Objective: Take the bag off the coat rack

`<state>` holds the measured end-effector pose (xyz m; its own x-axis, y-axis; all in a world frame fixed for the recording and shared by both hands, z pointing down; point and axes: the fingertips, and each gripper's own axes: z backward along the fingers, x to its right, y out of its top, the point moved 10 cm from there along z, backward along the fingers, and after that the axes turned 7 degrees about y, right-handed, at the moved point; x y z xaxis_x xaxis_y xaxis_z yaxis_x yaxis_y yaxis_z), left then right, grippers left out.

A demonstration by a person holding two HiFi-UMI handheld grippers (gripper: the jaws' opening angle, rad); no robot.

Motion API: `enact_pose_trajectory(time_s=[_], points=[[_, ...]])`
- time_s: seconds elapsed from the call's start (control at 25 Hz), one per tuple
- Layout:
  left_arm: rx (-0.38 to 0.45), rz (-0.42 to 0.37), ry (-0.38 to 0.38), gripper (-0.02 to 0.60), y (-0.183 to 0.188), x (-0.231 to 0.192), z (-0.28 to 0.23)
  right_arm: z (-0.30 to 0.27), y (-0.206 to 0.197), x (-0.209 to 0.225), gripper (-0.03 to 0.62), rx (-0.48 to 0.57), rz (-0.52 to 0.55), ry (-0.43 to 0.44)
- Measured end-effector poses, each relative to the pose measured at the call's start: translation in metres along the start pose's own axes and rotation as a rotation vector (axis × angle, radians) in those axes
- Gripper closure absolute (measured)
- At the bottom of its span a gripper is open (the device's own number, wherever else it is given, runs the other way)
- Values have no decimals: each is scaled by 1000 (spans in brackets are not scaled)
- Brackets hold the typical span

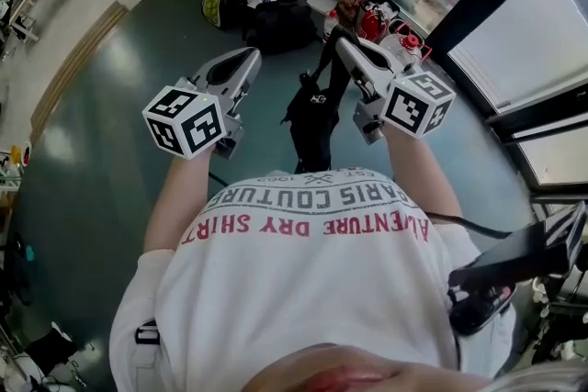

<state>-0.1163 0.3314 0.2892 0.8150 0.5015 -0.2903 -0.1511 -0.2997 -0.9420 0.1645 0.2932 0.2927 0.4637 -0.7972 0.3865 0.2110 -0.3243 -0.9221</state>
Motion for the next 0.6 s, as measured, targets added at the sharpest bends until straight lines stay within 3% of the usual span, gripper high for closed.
enact_pose_trajectory(time_s=[0.2,0.6], points=[[-1,5,7,580,-5,-1,4,1,-3,-20,586,3,33,32],[7,5,-16,579,-6,-8,10,-3,-13,-24,586,-1,42,5]])
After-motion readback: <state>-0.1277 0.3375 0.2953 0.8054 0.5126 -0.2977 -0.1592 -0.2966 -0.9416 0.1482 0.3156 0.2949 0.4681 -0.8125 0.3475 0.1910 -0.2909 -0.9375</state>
